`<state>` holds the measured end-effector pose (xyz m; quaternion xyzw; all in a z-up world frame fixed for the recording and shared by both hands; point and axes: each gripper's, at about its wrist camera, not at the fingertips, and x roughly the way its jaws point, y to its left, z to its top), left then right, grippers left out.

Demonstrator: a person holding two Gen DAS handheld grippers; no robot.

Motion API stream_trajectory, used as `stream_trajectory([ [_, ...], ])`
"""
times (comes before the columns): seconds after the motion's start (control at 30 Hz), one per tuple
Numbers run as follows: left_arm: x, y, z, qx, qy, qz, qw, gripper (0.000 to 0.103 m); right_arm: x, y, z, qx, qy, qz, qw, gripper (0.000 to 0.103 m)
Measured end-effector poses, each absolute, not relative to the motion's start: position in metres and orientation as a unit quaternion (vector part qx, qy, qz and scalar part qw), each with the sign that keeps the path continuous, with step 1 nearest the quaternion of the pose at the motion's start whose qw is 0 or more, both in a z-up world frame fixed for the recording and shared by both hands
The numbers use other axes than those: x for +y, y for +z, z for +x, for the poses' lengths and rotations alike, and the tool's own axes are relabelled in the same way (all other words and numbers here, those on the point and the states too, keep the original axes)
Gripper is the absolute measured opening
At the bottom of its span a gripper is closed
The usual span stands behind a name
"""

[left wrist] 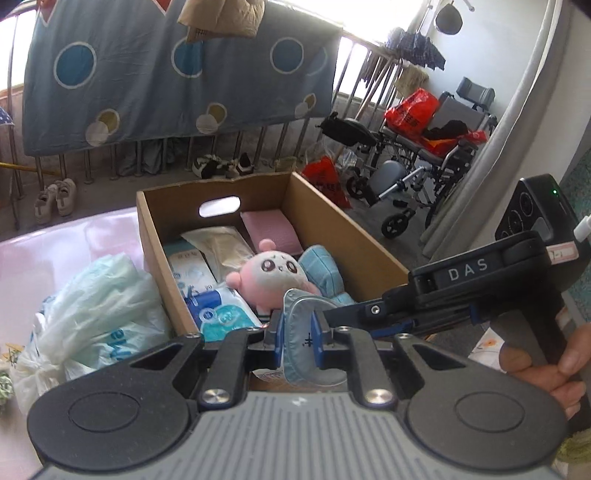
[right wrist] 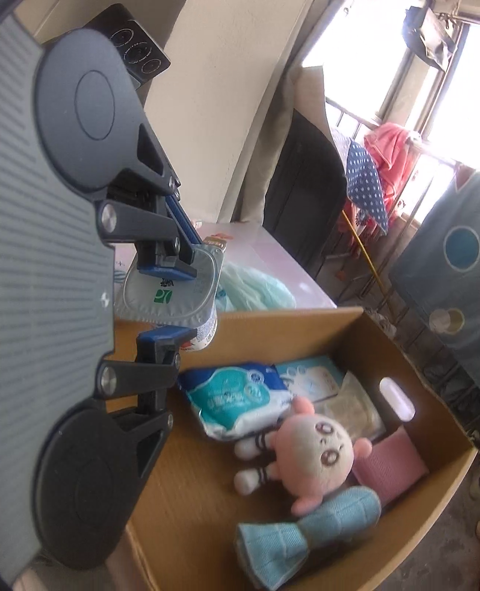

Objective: Organize soft objects
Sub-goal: 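Lower the yogurt cup into the box and open the right gripper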

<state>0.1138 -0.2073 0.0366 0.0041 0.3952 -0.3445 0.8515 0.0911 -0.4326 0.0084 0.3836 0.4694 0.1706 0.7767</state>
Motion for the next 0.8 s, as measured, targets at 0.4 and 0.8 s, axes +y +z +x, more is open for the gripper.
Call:
stream_trajectory([
  [0.4,-0.223,-0.001,0.127,0.455,-0.317,0.038,0.831,0.016,-0.448,-0.073,0.147,0.578,0.150,0.388,0.702,0.036],
  [0.8,-0.185,0.017,0.127,0.429,-0.292,0.030,0.855,0.029,-0.453,-0.065,0.160,0.539,0.099,0.335,0.767,0.036],
])
